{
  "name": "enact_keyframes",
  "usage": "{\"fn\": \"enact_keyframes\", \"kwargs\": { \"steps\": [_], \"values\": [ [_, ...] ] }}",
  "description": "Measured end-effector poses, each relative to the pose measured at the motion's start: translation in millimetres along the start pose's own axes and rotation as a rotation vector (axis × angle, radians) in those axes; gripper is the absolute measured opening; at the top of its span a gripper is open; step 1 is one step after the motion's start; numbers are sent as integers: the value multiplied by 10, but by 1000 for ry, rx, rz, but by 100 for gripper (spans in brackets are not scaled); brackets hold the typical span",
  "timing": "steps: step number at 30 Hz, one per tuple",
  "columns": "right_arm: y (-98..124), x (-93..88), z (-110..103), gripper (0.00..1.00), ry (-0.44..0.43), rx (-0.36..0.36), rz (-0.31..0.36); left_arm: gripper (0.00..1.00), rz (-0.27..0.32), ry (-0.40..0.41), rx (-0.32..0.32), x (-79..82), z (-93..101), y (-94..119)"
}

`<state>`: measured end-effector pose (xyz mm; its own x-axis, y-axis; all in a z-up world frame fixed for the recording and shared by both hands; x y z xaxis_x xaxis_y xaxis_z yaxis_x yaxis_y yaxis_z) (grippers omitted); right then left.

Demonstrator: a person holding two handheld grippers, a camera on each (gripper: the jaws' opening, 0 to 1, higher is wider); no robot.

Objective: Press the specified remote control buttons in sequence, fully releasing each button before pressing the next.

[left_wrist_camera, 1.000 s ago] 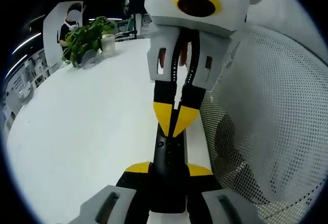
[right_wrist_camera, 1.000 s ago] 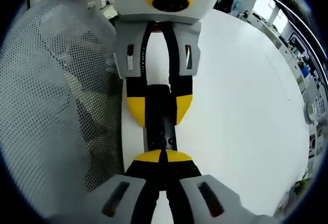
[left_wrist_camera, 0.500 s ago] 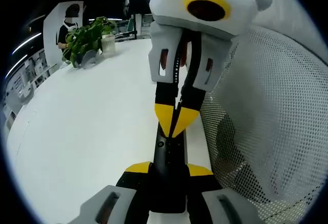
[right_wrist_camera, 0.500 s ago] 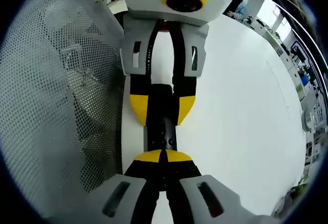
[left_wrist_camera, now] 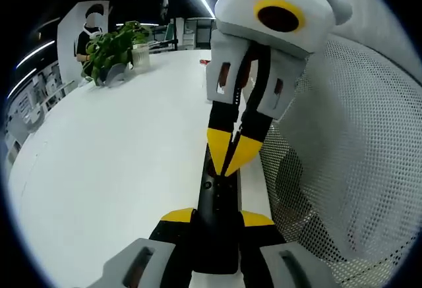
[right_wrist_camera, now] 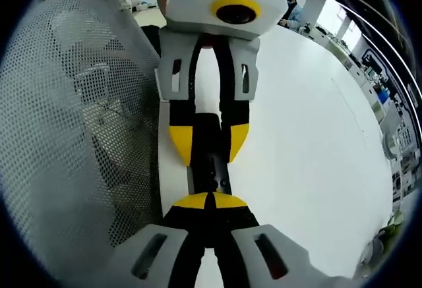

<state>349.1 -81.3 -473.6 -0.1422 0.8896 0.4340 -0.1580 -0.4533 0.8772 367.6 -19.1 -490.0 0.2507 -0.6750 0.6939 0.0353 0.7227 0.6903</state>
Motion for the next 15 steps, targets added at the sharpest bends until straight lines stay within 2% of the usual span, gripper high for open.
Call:
{"fn": "enact_keyframes", "kwargs": {
  "steps": [2,9,12,15],
  "values": [
    [-15,39,-2,0,101,-10,-14,24,-2,-1,2,1,2,-1],
    [-31,50,-24,0,228,-1,-48,24,-1,-2,1,0,2,2],
    [-42,81,-37,0,417,3,-98,24,-7,-10,4,2,5,2],
    [-51,94,-57,0,514,9,-127,24,-11,-16,5,2,4,2]
  ]
}}
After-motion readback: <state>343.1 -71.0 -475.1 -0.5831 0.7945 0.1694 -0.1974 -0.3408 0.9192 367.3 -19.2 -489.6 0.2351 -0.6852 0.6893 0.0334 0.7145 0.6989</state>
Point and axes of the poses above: the point that each gripper's makers call its tool centre point, and the gripper's own axes: y roughly backward along the fingers, z roughly to its right, x roughly out of its top, the point moved 4 cm from there along y, roughly backward along the fingers, and after that the axes turned 11 degrees about y, right-handed, at the moved point
